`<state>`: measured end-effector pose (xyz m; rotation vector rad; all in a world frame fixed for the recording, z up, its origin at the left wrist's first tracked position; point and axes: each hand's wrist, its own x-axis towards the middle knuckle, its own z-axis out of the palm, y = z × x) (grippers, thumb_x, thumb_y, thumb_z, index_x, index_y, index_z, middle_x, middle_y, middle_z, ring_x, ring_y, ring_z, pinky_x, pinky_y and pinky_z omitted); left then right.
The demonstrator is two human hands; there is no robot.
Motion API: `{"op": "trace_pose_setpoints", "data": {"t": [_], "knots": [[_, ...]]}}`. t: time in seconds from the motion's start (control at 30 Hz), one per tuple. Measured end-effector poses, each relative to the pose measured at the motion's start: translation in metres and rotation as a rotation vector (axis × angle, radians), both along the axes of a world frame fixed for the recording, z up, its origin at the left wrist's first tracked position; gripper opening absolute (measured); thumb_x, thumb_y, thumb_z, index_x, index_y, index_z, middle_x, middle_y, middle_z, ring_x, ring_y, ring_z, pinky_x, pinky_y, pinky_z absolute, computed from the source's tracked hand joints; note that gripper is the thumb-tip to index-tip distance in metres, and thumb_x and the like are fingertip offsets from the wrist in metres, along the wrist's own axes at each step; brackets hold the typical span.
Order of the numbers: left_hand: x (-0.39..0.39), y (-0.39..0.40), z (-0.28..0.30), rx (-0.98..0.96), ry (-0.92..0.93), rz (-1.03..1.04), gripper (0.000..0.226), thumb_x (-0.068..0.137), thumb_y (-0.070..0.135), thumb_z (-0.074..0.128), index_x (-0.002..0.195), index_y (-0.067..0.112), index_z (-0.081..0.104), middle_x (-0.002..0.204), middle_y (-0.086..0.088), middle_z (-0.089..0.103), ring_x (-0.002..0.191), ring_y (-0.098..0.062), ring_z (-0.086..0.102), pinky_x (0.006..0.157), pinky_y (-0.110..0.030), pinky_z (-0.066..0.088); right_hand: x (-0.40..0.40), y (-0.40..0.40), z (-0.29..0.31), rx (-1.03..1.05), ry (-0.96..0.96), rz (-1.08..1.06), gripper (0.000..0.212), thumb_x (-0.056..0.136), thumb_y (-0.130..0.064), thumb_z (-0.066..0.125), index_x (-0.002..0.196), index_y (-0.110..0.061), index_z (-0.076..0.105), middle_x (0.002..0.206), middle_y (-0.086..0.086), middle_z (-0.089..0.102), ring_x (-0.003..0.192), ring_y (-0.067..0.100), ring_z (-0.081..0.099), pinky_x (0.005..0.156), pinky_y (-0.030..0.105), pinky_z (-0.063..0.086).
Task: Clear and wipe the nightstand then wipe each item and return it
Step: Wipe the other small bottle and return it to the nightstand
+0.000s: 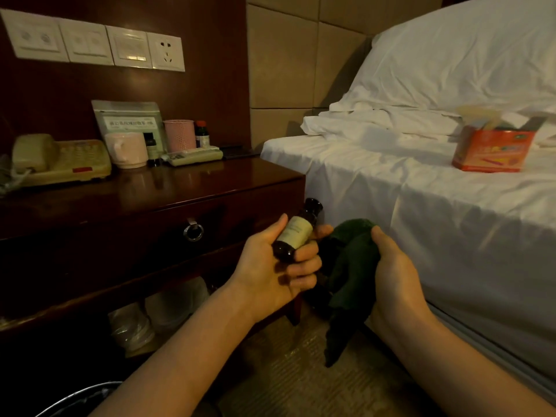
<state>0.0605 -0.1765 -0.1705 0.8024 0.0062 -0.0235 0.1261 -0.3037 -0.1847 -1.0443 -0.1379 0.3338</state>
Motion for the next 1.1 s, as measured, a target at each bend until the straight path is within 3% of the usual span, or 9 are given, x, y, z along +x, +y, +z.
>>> {"op": "trace_pose_setpoints", "data": {"t": [0.13, 0.27, 0.47, 0.6, 0.7, 0.83, 0.93, 1.03, 1.1], "knots": [[-0.002, 0.004, 0.003, -0.088, 0.057, 0.054, 0.045, 0.098, 0.04, 0.029, 0.083, 0.006, 0.054, 0.043, 0.004, 0.037, 0.027, -0.006, 0.027, 0.032, -0.018, 0.018, 0.002, 0.003, -0.003, 0.011, -0.039, 0.007, 0.026, 0.094, -0.037, 0.05, 0.092, -0.018, 0.068, 0.109, 0.013, 0.067, 0.104, 0.031, 0.062, 0.101, 0.053, 0.042], [-0.001, 0.002, 0.006, -0.073, 0.167, 0.232, 0.041, 0.099, 0.04, 0.031, 0.083, 0.008, 0.053, 0.065, -0.005, 0.062, 0.041, -0.009, 0.042, 0.037, -0.018, 0.027, -0.003, 0.006, 0.001, 0.018, -0.113, 0.056, 0.035, 0.08, -0.042, 0.058, 0.097, -0.015, 0.071, 0.106, 0.015, 0.069, 0.101, 0.031, 0.065, 0.098, 0.056, 0.044], [0.0, 0.005, 0.002, -0.185, 0.275, 0.319, 0.051, 0.099, 0.045, 0.026, 0.08, 0.009, 0.056, 0.087, -0.012, 0.066, 0.078, -0.021, 0.056, 0.077, -0.03, 0.042, -0.006, 0.011, 0.0, 0.035, -0.11, 0.097, 0.056, 0.072, -0.042, 0.058, 0.112, -0.002, 0.064, 0.111, 0.028, 0.063, 0.099, 0.041, 0.063, 0.092, 0.061, 0.046], [-0.002, 0.001, 0.005, -0.206, 0.291, 0.372, 0.054, 0.1, 0.044, 0.027, 0.081, 0.006, 0.06, 0.086, -0.014, 0.062, 0.095, -0.027, 0.055, 0.098, -0.037, 0.039, -0.01, 0.015, -0.001, -0.018, -0.245, 0.122, 0.032, 0.084, -0.034, 0.057, 0.1, -0.009, 0.068, 0.097, 0.02, 0.068, 0.087, 0.034, 0.065, 0.078, 0.049, 0.05], [-0.002, -0.002, 0.006, -0.145, 0.243, 0.334, 0.071, 0.101, 0.045, 0.028, 0.058, 0.005, 0.068, 0.076, -0.015, 0.064, 0.083, -0.026, 0.058, 0.093, -0.041, 0.043, -0.017, 0.015, 0.003, -0.076, -0.448, 0.126, 0.011, 0.088, -0.023, 0.06, 0.091, -0.016, 0.068, 0.083, 0.003, 0.07, 0.079, 0.017, 0.066, 0.066, 0.03, 0.053], [-0.002, -0.016, 0.007, 0.006, 0.251, 0.249, 0.052, 0.099, 0.046, 0.033, 0.089, 0.008, 0.067, 0.073, -0.012, 0.071, 0.066, -0.024, 0.069, 0.064, -0.034, 0.053, -0.024, 0.02, -0.002, -0.307, -0.68, 0.087, 0.029, 0.079, -0.042, 0.069, 0.107, -0.035, 0.065, 0.113, 0.002, 0.061, 0.104, 0.007, 0.06, 0.088, 0.025, 0.05], [-0.002, -0.024, 0.007, 0.03, 0.236, 0.24, 0.05, 0.099, 0.043, 0.036, 0.087, 0.007, 0.068, 0.072, -0.011, 0.07, 0.063, -0.022, 0.068, 0.056, -0.026, 0.056, -0.029, 0.021, 0.0, -0.372, -0.792, -0.042, 0.017, 0.08, -0.037, 0.063, 0.095, -0.043, 0.061, 0.108, 0.0, 0.052, 0.095, -0.006, 0.055, 0.079, 0.007, 0.044], [0.001, -0.023, 0.006, -0.064, 0.128, 0.261, 0.066, 0.101, 0.04, 0.033, 0.063, 0.004, 0.073, 0.064, -0.012, 0.069, 0.054, -0.022, 0.068, 0.047, -0.024, 0.055, -0.031, 0.017, 0.007, -0.319, -0.904, -0.109, 0.017, 0.09, -0.023, 0.059, 0.092, -0.039, 0.058, 0.102, -0.001, 0.048, 0.089, -0.012, 0.052, 0.073, 0.001, 0.039], [-0.001, -0.024, 0.012, -0.105, 0.055, 0.289, 0.071, 0.101, 0.038, 0.031, 0.053, 0.003, 0.071, 0.059, -0.012, 0.067, 0.05, -0.021, 0.067, 0.045, -0.024, 0.054, -0.031, 0.014, 0.009, -0.313, -1.019, -0.147, 0.009, 0.092, -0.028, 0.056, 0.097, -0.035, 0.058, 0.101, -0.001, 0.045, 0.092, -0.012, 0.05, 0.077, 0.003, 0.039]]}}
